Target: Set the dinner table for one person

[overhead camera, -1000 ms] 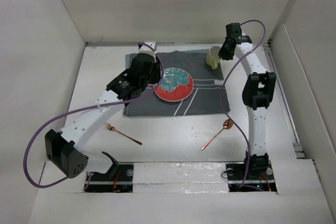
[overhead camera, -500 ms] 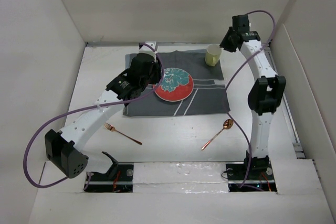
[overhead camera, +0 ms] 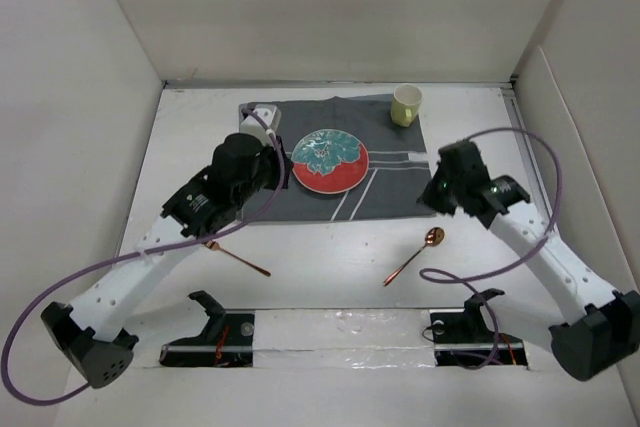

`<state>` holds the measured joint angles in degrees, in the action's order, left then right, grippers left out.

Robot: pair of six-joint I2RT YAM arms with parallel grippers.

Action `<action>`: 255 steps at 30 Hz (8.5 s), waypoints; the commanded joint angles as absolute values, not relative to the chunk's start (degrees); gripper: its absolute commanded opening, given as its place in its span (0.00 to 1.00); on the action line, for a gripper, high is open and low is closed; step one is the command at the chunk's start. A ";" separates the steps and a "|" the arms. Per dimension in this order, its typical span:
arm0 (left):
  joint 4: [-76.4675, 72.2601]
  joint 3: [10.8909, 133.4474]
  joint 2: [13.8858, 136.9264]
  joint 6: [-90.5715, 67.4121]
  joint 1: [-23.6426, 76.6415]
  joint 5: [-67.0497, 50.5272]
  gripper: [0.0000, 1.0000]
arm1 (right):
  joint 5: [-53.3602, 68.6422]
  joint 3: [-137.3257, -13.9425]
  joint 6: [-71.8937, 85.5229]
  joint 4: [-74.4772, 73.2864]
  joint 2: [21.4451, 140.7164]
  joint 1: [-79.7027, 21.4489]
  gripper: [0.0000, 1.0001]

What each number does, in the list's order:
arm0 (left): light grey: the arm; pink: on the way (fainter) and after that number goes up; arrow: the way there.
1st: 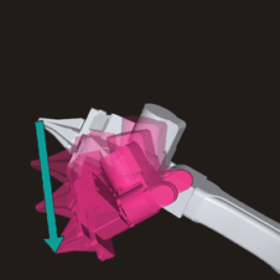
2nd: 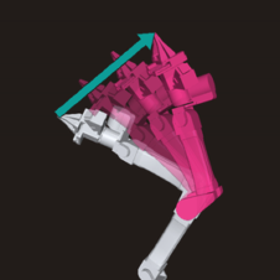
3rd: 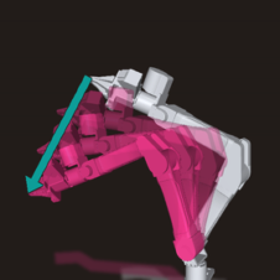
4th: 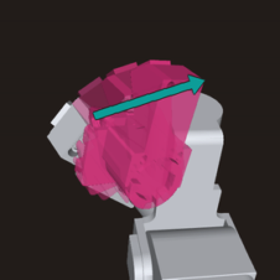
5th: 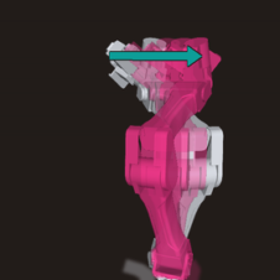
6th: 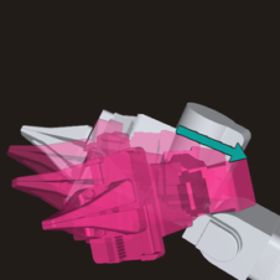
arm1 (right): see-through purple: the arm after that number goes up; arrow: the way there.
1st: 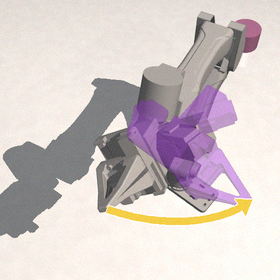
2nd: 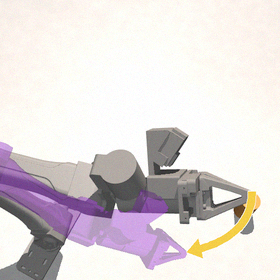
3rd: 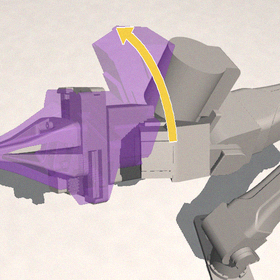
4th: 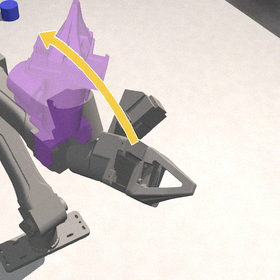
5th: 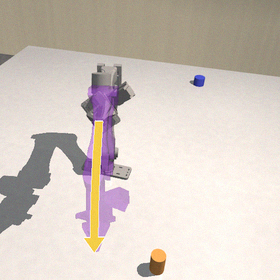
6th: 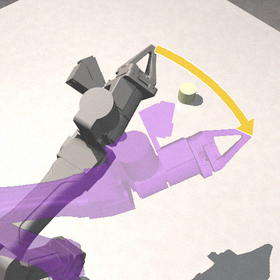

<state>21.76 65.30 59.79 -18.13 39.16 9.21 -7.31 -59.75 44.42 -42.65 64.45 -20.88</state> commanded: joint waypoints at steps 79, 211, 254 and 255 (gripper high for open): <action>22.50 53.52 42.45 -19.25 46.49 7.47 0.39 | -22.93 -52.47 69.53 -40.96 93.34 -56.43 0.35; 46.67 95.36 48.60 -27.95 32.43 11.87 0.34 | -8.70 -131.48 13.71 -30.94 146.07 -74.18 0.61; 34.63 79.98 51.06 -28.92 32.96 15.55 0.33 | -18.37 -142.65 45.88 -29.80 146.69 -47.46 0.00; 34.63 79.89 51.33 -28.92 32.96 15.82 0.33 | -17.76 -142.56 45.88 -29.53 147.30 -46.94 0.00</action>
<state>38.33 80.09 51.62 -29.04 32.67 14.83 -18.35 -141.34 44.03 -31.42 146.98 -47.62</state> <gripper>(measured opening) 0.333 0.020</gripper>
